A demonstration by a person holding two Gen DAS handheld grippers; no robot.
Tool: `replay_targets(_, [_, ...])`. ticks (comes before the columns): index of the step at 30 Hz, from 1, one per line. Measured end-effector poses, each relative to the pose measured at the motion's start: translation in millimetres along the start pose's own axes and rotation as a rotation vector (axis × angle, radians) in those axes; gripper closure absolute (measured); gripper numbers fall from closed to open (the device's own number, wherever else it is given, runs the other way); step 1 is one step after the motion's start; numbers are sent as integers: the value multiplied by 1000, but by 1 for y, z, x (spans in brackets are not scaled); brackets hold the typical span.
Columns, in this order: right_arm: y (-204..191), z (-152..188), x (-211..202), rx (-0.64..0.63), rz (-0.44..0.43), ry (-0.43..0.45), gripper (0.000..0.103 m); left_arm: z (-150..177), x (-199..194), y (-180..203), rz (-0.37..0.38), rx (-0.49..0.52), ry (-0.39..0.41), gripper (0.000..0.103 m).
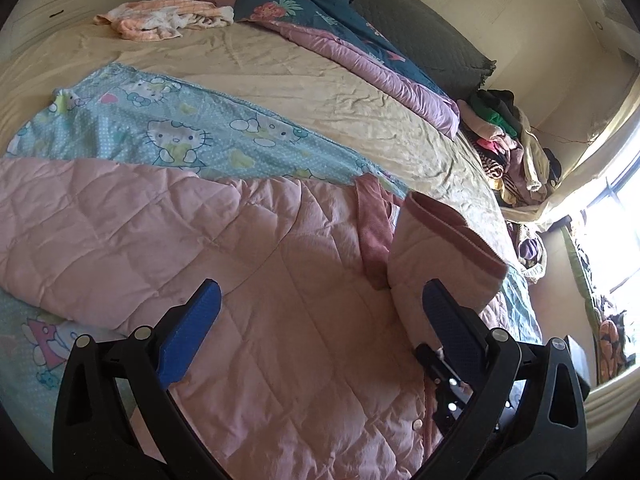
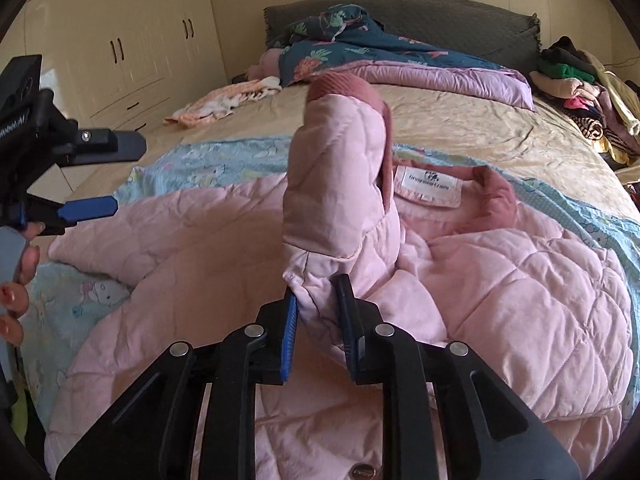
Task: Fold large clothes
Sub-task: 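Lift the sleeve with the right gripper and carry it across the jacket body, then lay the sleeve onto the jacket front and open the right gripper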
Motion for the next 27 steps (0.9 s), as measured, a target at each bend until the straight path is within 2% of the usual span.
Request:
replay_targets(4, [-7,13,12,-8,-16,-58,76,9,11,0,61,-41,-50,8])
replay_targets(6, [-9,16,14,19,-89,-79,56,15,18,2,87,-58,-70,8])
replay_targets(7, [-11,18,13,53,-138,-92,37,17,21,3,98,-61,-79,8])
replay_targets(8, [-12,18,11,68,-157,-93,33,20,24,4,109,-65,-90,8])
replay_targets(13, [-7,22,-11,62,-168,-90,32,37,45,11,153,-86,-167,8])
replay_targets(17, [27,28,-38,127,-128,-60,32,53,70,7,120,-102,-225,8])
replay_targets(20, [62,37,-58,180,-64,-33,32,68,88,6,90,-106,-262,8])
replay_targets(22, [89,45,-66,226,-26,-30,33,71,93,9,50,-66,-249,10])
replay_targets(23, [102,49,-71,249,-6,-24,33,71,93,12,17,-27,-232,13])
replay_targets(25, [129,57,-79,291,34,-14,33,71,92,19,-18,40,-210,50])
replay_targets(26, [144,61,-82,316,63,-13,33,71,91,23,-21,65,-202,54])
replay_targets(27, [157,63,-85,343,83,-13,33,69,91,26,-23,90,-199,65])
Point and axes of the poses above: each gripper's, at about its wrist camera, not at the fingertips, and x roughly the way its jaws point, y to its right, z to its underside, the point moved 9 cm from there along x, roughly the way its jaws point, and after that the axes turned 7 degrees about -y, right-handed, at the moved point
